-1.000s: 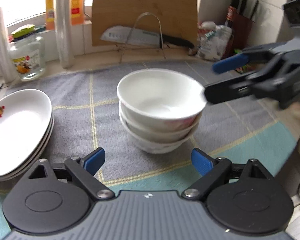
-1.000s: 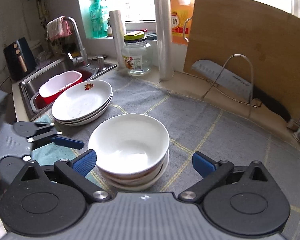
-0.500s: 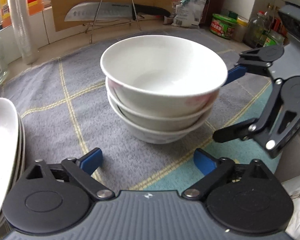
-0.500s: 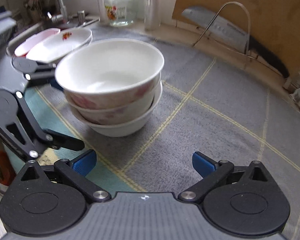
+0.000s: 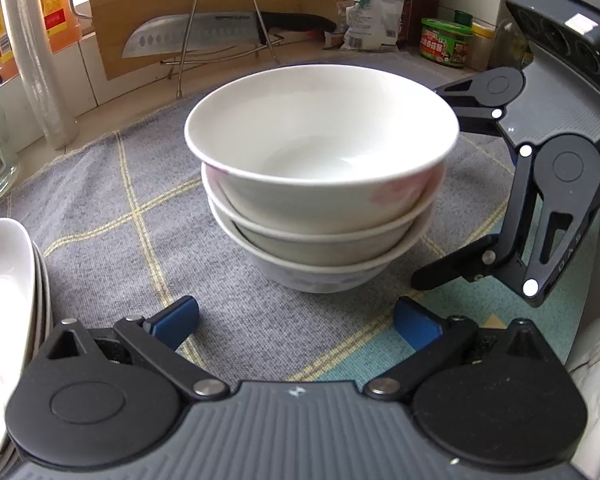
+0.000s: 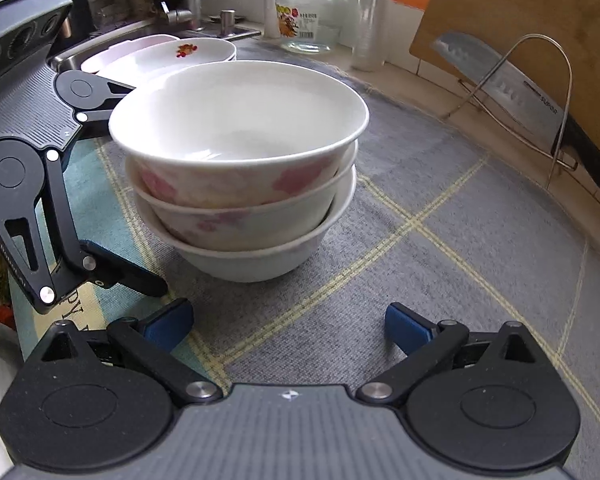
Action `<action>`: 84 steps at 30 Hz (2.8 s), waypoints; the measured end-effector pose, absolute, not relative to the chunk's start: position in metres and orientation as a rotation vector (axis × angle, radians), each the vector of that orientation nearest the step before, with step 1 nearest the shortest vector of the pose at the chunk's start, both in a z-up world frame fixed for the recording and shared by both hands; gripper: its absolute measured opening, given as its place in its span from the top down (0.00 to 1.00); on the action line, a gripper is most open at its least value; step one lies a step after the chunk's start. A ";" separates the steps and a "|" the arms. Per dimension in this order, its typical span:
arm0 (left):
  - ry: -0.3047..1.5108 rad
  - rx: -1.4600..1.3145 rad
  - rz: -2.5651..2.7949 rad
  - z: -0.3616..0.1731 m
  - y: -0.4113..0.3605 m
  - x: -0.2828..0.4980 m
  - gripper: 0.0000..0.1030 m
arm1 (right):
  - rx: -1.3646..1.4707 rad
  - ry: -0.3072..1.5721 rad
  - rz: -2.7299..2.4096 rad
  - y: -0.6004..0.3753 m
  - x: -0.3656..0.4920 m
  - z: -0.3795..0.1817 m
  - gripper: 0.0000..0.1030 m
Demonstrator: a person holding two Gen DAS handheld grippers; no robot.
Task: Organize plates and bowls
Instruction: 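Close the left and right grippers on opposite sides of the three-bowl stack, then lift the bowl stack with both grippers and carry it over the fruit-print plates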
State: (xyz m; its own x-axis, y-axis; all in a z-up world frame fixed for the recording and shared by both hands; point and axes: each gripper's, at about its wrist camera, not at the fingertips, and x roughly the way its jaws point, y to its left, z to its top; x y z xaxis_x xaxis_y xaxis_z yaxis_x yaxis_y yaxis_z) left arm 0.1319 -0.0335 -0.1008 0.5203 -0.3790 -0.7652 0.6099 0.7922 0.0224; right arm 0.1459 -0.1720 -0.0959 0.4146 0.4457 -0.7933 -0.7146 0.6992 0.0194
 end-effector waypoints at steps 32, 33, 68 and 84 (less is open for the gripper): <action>0.800 0.465 -1.093 -0.075 -0.022 0.180 0.18 | -0.507 0.870 0.962 -0.145 0.165 -0.068 0.19; 0.799 0.469 -1.100 -0.074 -0.022 0.180 0.19 | -0.503 0.873 0.964 -0.146 0.166 -0.068 0.19; 0.816 0.536 -1.136 -0.072 -0.030 0.185 0.18 | -0.509 0.902 0.985 -0.140 0.174 -0.068 0.17; 0.783 0.541 -1.106 -0.062 -0.022 0.170 0.18 | -0.559 0.890 0.981 -0.130 0.164 -0.052 0.17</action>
